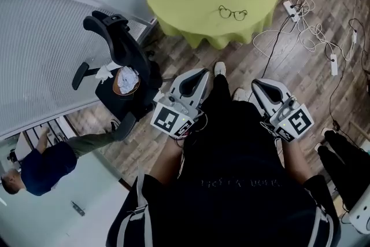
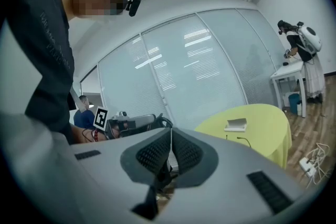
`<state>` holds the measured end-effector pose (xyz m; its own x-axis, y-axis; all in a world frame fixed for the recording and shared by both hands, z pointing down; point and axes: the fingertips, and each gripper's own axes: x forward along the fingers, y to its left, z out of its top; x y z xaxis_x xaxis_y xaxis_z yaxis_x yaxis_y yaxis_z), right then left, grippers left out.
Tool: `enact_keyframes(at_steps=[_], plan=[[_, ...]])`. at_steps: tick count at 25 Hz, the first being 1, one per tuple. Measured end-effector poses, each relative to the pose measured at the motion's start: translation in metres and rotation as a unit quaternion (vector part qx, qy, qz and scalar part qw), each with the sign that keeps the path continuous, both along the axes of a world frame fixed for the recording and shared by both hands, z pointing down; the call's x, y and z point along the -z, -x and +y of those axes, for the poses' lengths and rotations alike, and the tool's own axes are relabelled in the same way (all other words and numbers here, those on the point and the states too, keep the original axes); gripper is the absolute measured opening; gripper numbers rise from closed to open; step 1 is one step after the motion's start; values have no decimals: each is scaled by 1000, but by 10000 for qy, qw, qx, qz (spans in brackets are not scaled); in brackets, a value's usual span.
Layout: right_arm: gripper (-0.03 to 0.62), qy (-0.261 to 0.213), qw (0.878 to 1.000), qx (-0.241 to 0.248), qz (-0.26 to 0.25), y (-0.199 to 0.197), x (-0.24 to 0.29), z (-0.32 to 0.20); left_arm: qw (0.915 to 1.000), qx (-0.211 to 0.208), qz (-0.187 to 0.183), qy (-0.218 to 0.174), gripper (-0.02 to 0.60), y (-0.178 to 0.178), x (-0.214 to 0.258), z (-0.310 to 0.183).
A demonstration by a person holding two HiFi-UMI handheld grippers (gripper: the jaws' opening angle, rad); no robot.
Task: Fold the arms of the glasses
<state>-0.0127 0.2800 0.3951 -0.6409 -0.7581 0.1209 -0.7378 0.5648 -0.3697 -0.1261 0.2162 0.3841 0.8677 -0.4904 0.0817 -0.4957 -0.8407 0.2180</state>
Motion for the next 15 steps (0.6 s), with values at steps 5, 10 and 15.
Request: enact_keyframes(at_steps=[5, 10, 15], plan=[[31, 206, 9998, -57, 36, 9, -7, -39, 9999, 2, 26, 163, 18, 11, -11, -42], [31, 317, 9994, -52, 124, 15, -13, -84, 9997, -126, 42, 205, 18, 10, -19, -84], [31, 298, 9988, -266, 272, 11, -12, -125, 9987, -390, 127, 312, 18, 5, -28, -118]])
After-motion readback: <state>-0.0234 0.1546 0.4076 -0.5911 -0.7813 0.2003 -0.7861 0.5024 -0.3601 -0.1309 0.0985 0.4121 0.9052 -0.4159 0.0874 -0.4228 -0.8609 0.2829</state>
